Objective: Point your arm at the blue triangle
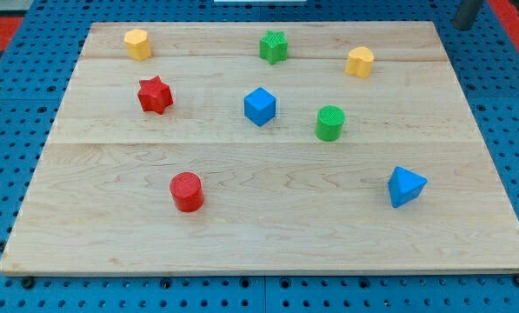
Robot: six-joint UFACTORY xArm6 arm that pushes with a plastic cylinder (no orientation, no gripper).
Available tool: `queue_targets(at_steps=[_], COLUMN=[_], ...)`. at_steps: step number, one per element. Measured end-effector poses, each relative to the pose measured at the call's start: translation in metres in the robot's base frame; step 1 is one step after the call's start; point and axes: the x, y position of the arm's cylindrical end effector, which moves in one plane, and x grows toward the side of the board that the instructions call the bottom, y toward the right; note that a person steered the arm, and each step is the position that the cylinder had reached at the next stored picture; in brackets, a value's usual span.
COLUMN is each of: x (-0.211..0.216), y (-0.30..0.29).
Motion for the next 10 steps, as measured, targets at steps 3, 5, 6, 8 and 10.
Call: queue_targets(at_steps=[3,5,6,8,10], x=[0.001,0.054,0.069,0.213,0.375], y=[0.007,0.005,0.005,-0.032,-0.123])
